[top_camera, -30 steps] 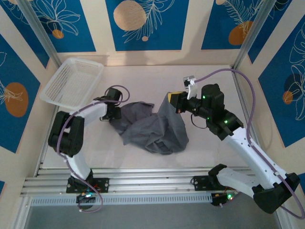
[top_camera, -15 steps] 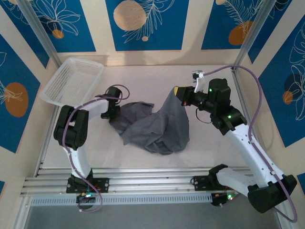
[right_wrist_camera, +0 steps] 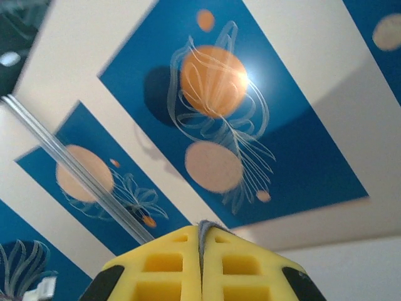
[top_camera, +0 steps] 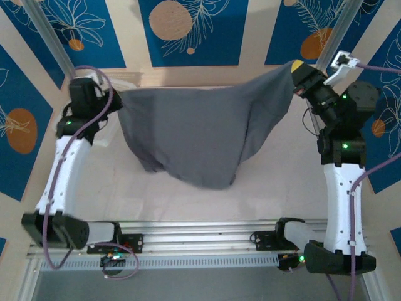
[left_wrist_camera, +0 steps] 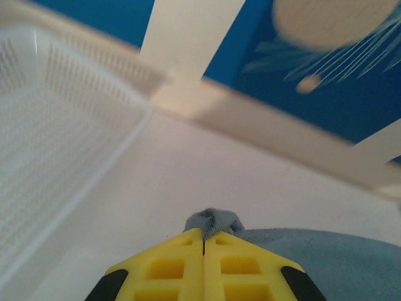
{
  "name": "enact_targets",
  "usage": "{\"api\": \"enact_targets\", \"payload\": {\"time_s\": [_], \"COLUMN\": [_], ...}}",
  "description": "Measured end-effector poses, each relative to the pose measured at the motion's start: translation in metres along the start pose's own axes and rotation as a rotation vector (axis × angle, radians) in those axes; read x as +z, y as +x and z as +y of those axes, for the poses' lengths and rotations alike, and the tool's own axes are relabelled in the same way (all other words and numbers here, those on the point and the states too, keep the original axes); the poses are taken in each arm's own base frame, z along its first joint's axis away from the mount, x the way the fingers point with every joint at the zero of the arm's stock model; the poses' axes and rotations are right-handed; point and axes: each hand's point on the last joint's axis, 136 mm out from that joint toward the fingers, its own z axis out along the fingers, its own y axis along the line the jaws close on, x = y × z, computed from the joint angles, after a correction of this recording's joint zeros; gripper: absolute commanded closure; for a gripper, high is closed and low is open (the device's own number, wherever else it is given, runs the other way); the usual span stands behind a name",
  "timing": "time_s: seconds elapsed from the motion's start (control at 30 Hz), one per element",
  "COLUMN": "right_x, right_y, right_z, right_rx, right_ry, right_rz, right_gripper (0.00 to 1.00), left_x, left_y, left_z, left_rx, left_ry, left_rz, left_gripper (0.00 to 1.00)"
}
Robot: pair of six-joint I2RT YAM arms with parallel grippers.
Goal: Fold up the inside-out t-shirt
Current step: Flatten out the T-shirt at the center of the table.
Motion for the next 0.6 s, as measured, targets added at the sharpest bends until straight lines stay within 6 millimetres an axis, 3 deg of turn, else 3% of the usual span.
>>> {"api": "enact_targets", "payload": {"time_s": [0.07, 0.13, 0.23, 0.3, 0.33, 0.43, 0.47, 0.5, 0.53, 0.6], "right_x": [-0.005, -0.009, -0.018, -0.026, -0.033, -0.060, -0.071, -0.079, -0.088, -0.102], "right_y": [-0.010, -0.011, 0.004, 0.029, 0.048, 0.116, 0.142, 0.161, 0.179, 0.207], "right_z": [0.007, 0.008, -0.006, -0.027, -0.043, -0.092, -0.107, -0.118, -0.127, -0.141], "right_rx": [-0.001, 0.004, 0.032, 0.072, 0.104, 0.191, 0.222, 0.242, 0.264, 0.299], "right_ry": [-0.021, -0.027, -0.011, 0.028, 0.061, 0.159, 0.189, 0.210, 0.230, 0.267], "right_rz": [-0.033, -0.052, -0.062, -0.048, -0.037, 0.030, 0.059, 0.082, 0.104, 0.148], "right_gripper": [1.00, 1.00, 1.00, 1.00, 1.00, 1.00, 1.00, 1.00, 1.00, 1.00], "left_x": [-0.030, -0.050, -0.061, -0.056, -0.050, -0.034, -0.032, -0.034, -0.037, -0.043], "left_y": [-0.017, -0.020, 0.000, 0.037, 0.070, 0.187, 0.232, 0.261, 0.287, 0.298], "left_z": [-0.005, -0.003, 0.009, 0.025, 0.038, 0.083, 0.099, 0.111, 0.122, 0.127], "left_rx": [-0.002, -0.007, -0.049, -0.118, -0.163, -0.269, -0.303, -0.331, -0.347, -0.352], "left_ry": [0.022, 0.021, 0.012, 0.008, 0.002, -0.048, -0.073, -0.098, -0.122, -0.137], "left_rz": [-0.071, -0.108, -0.112, -0.076, -0.036, 0.141, 0.214, 0.266, 0.310, 0.323], "left_gripper": [1.00, 1.00, 1.00, 1.00, 1.00, 0.62, 0.56, 0.52, 0.49, 0.47]}}
